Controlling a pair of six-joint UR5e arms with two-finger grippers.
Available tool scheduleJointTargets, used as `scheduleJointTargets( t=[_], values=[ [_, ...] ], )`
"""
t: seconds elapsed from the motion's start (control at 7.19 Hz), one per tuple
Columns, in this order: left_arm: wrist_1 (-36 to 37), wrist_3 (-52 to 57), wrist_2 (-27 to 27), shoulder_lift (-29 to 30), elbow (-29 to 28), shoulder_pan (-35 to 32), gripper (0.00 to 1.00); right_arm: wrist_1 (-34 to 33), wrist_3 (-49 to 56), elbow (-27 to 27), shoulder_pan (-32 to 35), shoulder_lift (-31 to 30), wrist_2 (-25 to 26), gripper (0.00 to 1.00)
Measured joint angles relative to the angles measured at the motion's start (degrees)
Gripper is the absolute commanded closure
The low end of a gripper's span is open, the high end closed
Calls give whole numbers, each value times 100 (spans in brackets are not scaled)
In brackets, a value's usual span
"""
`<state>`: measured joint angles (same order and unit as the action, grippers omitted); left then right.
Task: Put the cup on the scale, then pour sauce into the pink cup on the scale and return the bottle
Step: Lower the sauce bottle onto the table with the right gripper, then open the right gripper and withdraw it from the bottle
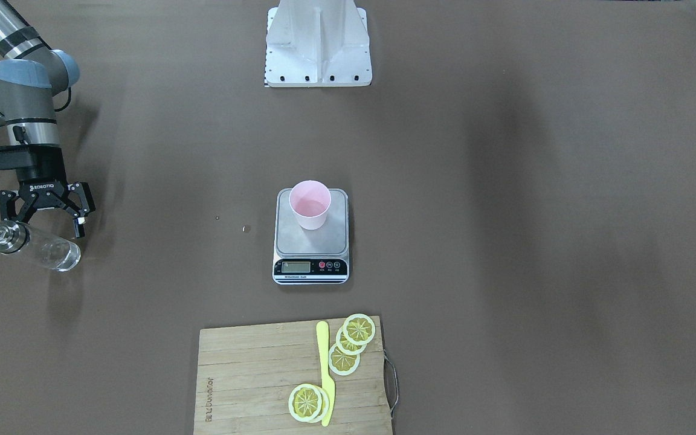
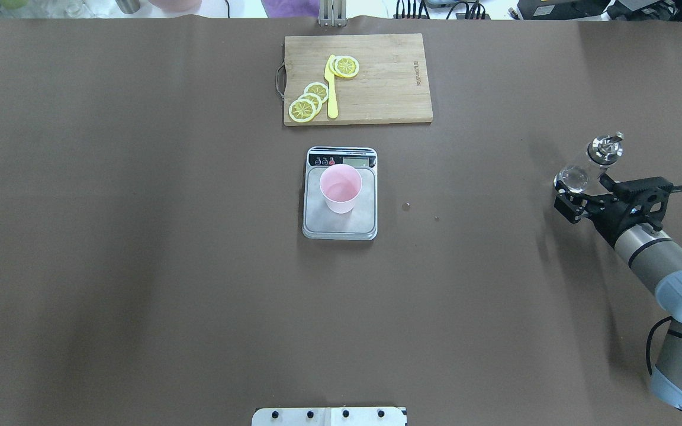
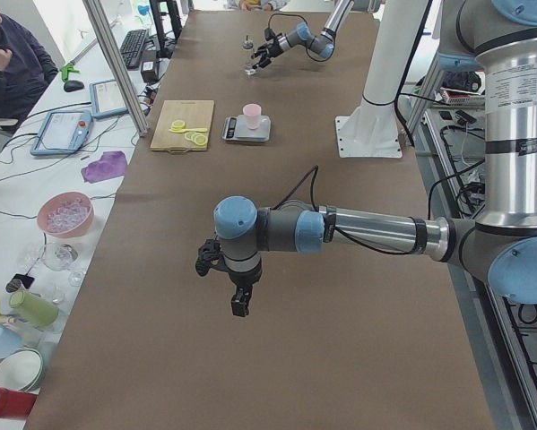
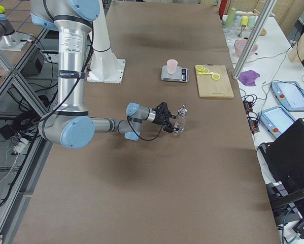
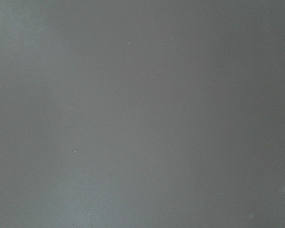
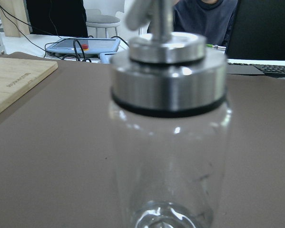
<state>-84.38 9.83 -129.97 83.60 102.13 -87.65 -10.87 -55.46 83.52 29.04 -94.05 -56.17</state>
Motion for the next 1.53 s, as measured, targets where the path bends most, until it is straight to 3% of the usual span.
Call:
scheduleJointTargets(
  t=[0.97, 1.53],
  values=[
    [9, -9, -2, 24, 13, 1, 1, 124, -8, 101, -24, -143, -44, 0],
    [9, -16, -2, 30, 42, 1, 1, 527, -7, 561, -29, -919, -379, 0]
  ],
)
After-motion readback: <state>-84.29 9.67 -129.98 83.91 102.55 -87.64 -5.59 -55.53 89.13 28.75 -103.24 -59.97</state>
